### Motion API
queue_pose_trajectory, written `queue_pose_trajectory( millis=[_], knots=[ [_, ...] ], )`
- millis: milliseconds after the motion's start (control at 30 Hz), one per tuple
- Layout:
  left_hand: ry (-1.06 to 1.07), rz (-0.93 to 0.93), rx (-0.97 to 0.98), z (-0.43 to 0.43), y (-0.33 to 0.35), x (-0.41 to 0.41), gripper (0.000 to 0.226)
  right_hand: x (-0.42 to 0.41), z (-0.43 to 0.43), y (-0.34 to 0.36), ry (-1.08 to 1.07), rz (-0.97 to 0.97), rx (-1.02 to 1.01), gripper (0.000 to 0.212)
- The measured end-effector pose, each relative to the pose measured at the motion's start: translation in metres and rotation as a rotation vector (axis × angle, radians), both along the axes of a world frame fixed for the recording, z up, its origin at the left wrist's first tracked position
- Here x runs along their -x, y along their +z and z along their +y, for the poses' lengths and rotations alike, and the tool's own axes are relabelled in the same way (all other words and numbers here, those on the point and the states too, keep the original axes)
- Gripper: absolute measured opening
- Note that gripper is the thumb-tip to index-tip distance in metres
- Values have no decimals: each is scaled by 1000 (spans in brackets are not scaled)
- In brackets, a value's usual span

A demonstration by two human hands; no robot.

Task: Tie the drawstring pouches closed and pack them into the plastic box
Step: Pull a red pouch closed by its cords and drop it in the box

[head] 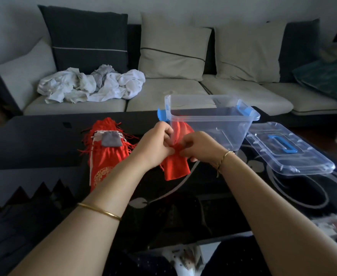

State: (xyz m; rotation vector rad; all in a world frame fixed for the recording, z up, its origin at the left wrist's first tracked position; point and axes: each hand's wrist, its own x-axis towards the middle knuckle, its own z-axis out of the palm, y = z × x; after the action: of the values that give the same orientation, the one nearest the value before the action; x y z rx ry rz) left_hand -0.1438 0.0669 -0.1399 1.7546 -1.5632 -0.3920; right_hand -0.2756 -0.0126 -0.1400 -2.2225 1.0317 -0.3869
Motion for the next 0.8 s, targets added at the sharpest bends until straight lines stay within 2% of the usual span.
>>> queue_pose_trajectory(
  millis=[133,267,367,433,533,600,700,800],
  knots=[
    [62,-27,-116,2,-11,-7,59,14,1,-7,-35,-115,21,14],
    [3,24,-152,6,-20,-7,27,24,4,-10,-31,-233,-69,14],
    [-8,-19,-119,4,-20,-5,8,20,3,-13,-63,-257,-107,16],
    [-14,-55,-89,3,-20,-5,5,18,1,-12,-80,-320,-215,25],
    [-20,-85,-51,2,-19,-5,7,21,-1,-13,23,-388,-360,43],
    [-15,-95,-40,3,-19,-5,8,24,-3,-17,90,-307,-380,39],
    [1,-120,-24,5,-18,-7,10,26,-7,-22,107,-217,-362,22],
    [59,-181,-35,6,-20,-11,9,31,-12,-24,29,-164,-207,7]
  ],
)
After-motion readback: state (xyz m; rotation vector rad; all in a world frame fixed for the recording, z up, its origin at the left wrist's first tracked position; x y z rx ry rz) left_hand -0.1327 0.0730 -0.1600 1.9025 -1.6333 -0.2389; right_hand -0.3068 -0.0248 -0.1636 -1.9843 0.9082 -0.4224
